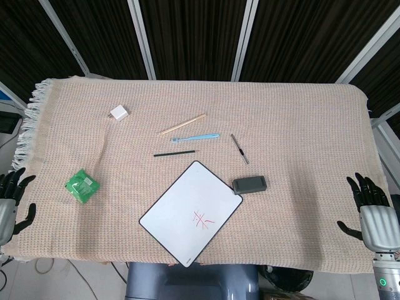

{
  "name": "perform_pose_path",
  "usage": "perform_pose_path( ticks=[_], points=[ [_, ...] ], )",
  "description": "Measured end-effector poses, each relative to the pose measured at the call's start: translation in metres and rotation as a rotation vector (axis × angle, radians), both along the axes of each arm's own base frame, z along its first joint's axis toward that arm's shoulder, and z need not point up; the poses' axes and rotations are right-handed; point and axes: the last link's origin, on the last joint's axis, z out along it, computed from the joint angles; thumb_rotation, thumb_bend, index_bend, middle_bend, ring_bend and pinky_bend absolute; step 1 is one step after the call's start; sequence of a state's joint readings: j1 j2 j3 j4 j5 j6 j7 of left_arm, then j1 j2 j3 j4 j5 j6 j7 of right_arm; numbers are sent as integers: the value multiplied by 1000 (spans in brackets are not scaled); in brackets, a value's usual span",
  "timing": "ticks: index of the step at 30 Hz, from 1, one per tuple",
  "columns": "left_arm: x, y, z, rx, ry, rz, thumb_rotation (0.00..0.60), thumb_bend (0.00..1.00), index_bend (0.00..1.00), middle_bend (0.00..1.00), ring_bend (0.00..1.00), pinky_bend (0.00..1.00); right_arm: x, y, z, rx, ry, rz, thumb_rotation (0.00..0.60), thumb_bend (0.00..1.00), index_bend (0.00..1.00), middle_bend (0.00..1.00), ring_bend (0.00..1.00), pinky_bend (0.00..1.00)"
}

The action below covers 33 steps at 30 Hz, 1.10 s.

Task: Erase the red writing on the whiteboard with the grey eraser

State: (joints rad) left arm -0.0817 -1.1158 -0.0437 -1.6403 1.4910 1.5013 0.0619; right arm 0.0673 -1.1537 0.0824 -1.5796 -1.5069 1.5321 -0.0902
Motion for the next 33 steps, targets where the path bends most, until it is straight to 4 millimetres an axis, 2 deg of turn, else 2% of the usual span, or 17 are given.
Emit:
perform_pose_path(
  ticks=[24,33],
  points=[
    [1,0,4,6,-10,-20,600,476,135,11,0,0,-2,-1,0,4,-4,-11,600,110,0,16,36,152],
    [3,0,2,2,-6,-34,600,476,135,10,0,0,2,0,-7,64,-45,-1,600,104,0,29,37,152]
  ],
)
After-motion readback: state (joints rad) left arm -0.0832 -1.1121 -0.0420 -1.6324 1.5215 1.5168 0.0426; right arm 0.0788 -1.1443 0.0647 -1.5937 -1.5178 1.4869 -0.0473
